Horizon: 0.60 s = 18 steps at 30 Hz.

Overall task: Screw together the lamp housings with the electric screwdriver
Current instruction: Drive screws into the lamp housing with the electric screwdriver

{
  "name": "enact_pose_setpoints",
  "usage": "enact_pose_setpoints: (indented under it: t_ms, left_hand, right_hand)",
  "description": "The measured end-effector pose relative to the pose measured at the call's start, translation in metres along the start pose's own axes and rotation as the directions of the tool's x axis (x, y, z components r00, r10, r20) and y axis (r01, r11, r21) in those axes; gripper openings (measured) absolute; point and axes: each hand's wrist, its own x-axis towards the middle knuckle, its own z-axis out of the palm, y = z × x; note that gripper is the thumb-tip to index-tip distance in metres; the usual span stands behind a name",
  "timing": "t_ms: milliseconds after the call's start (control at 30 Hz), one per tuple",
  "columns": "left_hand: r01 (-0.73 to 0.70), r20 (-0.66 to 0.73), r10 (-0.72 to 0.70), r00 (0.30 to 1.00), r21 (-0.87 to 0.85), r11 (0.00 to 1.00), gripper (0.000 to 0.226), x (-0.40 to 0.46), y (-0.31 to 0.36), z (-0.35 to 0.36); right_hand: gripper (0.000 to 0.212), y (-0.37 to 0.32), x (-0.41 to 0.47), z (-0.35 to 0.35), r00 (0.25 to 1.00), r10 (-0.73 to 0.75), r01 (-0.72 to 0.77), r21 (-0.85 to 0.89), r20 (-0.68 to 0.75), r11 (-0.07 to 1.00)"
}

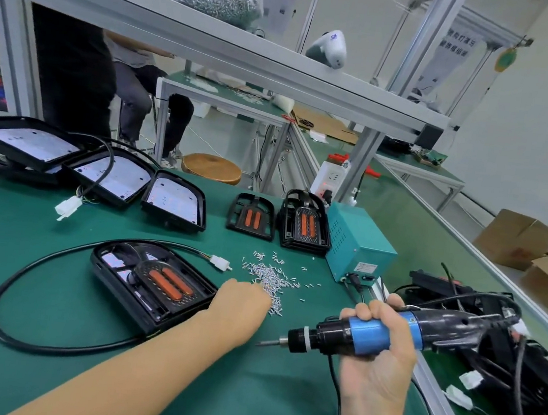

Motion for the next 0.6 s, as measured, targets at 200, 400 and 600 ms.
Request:
enact_pose_setpoints:
  t_ms: [200,400,600]
  left_hand:
    - [0.068,-0.113,-0.108,0.988,-0.312,0.948,0.017,-0.009,-0.002,-0.006]
    - [-0.035,-0.179,-0.267,0.947,-0.884,0.467,0.018,-0.031,-0.042,-0.036]
    - [-0.102,-0.113,-0.325,0.939,-0.994,0.049,0.014,-0.070,-0.076,-0.047]
  right_hand:
    - [0.025,-0.005,0.002,0.003,1.000,-0.024,0.024,-0.007,0.011,1.000]
    - [0.023,-0.006,0.003,0.013,0.997,-0.058,0.055,0.047,0.052,0.997]
    - [0.022,0.004,-0.003,0.037,0.994,-0.045,0.032,0.129,0.102,0.991]
